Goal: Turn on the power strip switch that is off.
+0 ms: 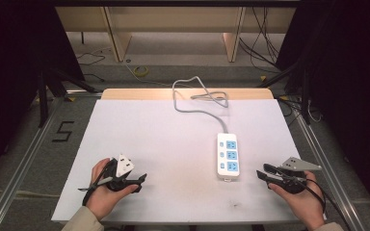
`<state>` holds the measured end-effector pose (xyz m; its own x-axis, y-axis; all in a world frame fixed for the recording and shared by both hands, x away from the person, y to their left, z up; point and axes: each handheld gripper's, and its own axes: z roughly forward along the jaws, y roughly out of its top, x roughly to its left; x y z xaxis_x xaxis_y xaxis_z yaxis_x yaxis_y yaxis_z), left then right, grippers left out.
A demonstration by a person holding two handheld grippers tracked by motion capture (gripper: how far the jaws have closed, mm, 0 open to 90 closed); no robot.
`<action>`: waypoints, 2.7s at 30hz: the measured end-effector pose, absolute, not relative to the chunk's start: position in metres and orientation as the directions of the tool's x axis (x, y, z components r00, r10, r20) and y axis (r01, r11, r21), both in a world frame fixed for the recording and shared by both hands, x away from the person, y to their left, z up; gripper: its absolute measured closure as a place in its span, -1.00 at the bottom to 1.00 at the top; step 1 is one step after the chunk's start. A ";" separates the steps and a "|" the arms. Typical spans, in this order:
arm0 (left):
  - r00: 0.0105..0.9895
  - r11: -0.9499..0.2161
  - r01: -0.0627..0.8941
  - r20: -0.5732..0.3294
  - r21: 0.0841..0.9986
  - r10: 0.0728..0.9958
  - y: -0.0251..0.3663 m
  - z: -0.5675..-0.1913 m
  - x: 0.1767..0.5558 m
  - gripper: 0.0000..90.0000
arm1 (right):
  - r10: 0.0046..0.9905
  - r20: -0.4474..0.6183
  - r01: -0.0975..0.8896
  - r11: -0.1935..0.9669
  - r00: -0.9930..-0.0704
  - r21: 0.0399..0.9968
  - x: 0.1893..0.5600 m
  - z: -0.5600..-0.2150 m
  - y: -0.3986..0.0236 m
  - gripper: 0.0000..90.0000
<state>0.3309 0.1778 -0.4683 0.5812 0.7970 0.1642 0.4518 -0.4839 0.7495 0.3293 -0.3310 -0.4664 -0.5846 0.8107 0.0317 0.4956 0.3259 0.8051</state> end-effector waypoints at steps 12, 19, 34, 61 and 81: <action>0.596 -0.504 0.433 0.182 0.747 0.782 0.176 -0.469 0.329 -0.48 | 0.794 -0.038 0.523 0.435 -0.607 0.733 0.331 -0.456 -0.322 0.84; 0.603 -0.509 0.424 0.186 0.749 0.776 0.174 -0.469 0.328 -0.48 | 0.788 -0.058 0.542 0.473 -0.613 0.694 0.333 -0.450 -0.320 1.00; 0.591 -0.498 0.416 0.190 0.761 0.784 0.174 -0.468 0.328 -0.46 | 0.787 -0.057 0.561 0.486 -0.615 0.670 0.340 -0.440 -0.312 1.00; 0.591 -0.504 0.408 0.200 0.762 0.781 0.172 -0.467 0.328 -0.46 | 0.780 -0.034 0.588 0.500 -0.625 0.636 0.351 -0.428 -0.300 1.00; 0.592 -0.506 0.407 0.202 0.761 0.780 0.172 -0.467 0.328 -0.46 | 0.763 -0.034 0.590 0.527 -0.646 0.611 0.356 -0.419 -0.286 1.00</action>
<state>0.3278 0.1717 -0.4670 0.5919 0.7802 0.2021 0.4068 -0.5056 0.7608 0.3556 -0.2861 -0.4192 -0.6457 0.7629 -0.0339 0.5904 0.5269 0.6114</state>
